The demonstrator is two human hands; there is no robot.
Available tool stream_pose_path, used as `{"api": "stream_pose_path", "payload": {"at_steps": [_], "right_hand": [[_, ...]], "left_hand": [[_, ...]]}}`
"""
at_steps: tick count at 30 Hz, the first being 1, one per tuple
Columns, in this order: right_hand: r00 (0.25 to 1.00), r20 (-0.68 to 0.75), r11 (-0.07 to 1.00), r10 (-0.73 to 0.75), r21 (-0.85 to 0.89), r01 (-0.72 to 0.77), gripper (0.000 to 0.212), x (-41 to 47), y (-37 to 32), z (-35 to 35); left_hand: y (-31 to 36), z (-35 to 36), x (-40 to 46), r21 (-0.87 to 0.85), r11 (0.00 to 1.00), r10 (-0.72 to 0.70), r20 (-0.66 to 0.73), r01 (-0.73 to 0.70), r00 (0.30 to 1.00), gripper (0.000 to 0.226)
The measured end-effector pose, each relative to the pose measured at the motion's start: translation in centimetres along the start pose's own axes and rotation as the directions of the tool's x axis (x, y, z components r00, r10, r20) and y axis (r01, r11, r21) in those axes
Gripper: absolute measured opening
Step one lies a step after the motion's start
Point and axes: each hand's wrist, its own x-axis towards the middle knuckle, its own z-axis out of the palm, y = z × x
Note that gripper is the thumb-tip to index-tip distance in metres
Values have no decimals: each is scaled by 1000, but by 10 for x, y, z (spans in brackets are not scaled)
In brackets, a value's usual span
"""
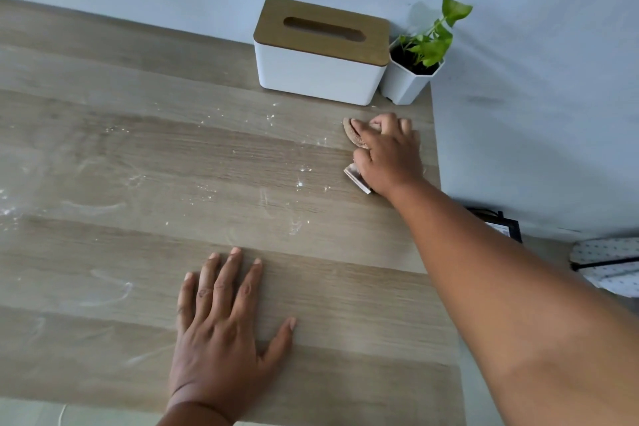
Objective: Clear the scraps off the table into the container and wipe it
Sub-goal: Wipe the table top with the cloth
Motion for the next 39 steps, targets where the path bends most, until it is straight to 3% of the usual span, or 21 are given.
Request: {"api": "stream_pose_path", "payload": {"at_steps": [5,7,10,14,16,22,28,35,39], "right_hand": [[932,-62,931,358,-57,-362,48,16,-22,3],[916,-55,915,397,-53,-400,48,22,-29,5],[950,-25,949,310,-53,-311,50,25,-26,4],[1000,17,1000,24,-2,-24,60,13,-14,-2],[999,3,999,-44,-9,44,63,2,-14,0],[996,-66,998,66,-18,-67,60,-8,-22,4],[995,-56,996,85,-33,-87,57,-24,-31,1],[998,1,998,-55,1,55,55,-97,-65,-13],[1000,-17,987,-12,161,14,58,-55,-67,-40]], "left_hand": [[1,0,1,-6,1000,1,-1,-1,1000,91],[0,0,1,-4,1000,5,-5,-5,1000,91],[-1,2,1,4,1000,6,-1,-6,1000,91],[-2,3,0,4,1000,7,-5,-7,1000,91],[-2,3,0,3,1000,8,-14,-8,1000,90],[-1,2,0,-11,1000,8,-27,-8,1000,90],[-1,3,0,-12,1000,9,-19,-9,1000,91],[-2,7,-1,-31,999,11,-59,-13,998,94],[-2,8,1,-34,999,17,-94,-20,995,94]]}}
